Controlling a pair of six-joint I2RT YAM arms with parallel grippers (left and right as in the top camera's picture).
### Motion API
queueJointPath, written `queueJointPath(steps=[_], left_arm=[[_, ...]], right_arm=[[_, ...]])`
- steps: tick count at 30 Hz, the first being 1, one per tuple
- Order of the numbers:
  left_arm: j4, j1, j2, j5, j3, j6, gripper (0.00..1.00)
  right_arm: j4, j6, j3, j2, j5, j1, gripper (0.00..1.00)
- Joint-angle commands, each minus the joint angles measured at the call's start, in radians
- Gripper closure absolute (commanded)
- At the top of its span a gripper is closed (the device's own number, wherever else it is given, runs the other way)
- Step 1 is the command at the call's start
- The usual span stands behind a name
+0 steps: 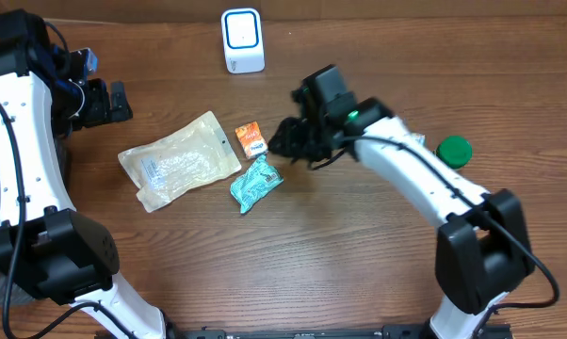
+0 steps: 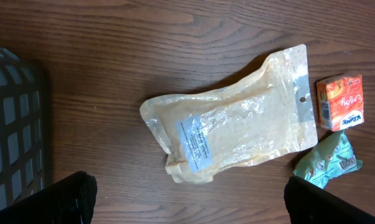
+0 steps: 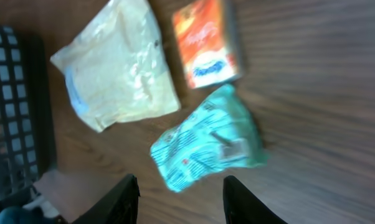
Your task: Scan the item barcode
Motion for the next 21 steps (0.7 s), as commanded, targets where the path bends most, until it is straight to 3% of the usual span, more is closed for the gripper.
queueJointPath(steps=[1, 5, 9, 15, 21], left_arm=[[0.001, -0.008, -0.013, 0.011, 0.020, -0.006, 0.01], [0.001, -0.008, -0.013, 0.011, 0.020, -0.006, 0.01], [0.001, -0.008, -0.013, 0.011, 0.020, -0.006, 0.00], [0.001, -0.008, -0.013, 0.011, 0.020, -0.006, 0.00], [0.001, -0.008, -0.013, 0.011, 0.020, -0.006, 0.01]], right_arm=[[0.123, 0.093, -0.022, 0.045, -0.005, 0.085, 0.59], [0.317, 0.104, -0.022, 0.121, -0.006, 0.170, 0.51], [0.405, 0.107, -0.022, 0.181, 0.002, 0.217, 0.51], [0.276, 0.122, -0.019, 0.200, 0.013, 0.216, 0.57], [0.005, 0.043, 0.033, 0.172, 0.026, 0.141, 0.57]])
